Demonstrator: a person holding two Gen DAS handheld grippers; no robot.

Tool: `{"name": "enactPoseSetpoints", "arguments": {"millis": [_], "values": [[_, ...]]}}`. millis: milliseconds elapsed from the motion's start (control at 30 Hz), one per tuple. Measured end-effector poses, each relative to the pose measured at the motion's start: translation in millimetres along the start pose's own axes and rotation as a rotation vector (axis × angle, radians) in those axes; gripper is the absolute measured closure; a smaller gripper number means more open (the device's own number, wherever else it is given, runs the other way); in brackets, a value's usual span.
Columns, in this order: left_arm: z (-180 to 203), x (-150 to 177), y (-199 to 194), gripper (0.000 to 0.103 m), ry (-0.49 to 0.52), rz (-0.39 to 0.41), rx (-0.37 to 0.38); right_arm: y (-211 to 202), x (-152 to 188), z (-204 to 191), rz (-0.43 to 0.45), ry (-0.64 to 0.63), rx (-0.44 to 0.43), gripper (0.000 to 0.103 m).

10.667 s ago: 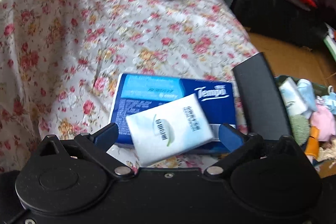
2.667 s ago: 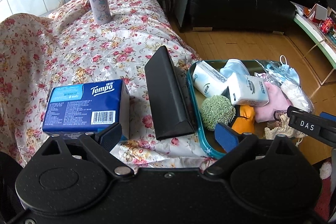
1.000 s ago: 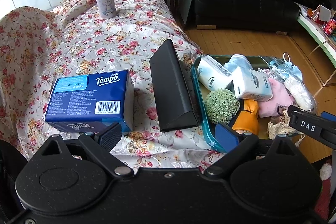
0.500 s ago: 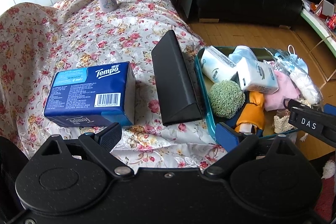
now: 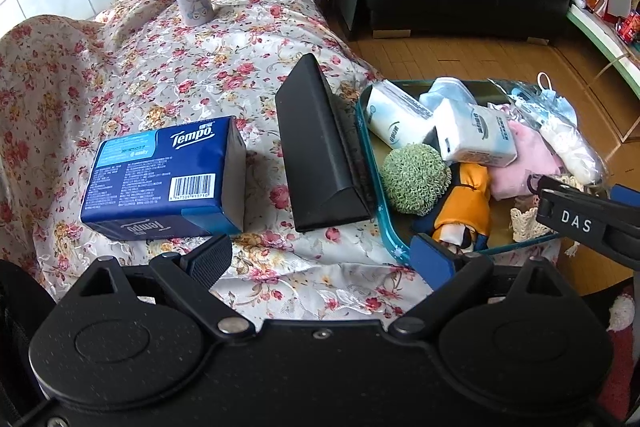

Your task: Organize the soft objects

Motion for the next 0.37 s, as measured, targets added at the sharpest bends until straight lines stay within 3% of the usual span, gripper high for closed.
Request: {"name": "enactPoseSetpoints", "arguments": {"millis": [367], "values": [[-2.2, -0.5, -1.2, 0.01, 0.001, 0.006, -0.011, 0.1, 0.2, 0.5, -0.001, 0.0, -0.005, 0.018]]}}
Point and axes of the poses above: each gripper's, at about its wrist camera, not at the fingertips, and y roughly the way its jaws point, z to its right, x to its underside, the point moved 9 cm from there along y, roughly the way its jaws point, and after that the axes turned 13 degrees about -x, right-handed, at the moved point
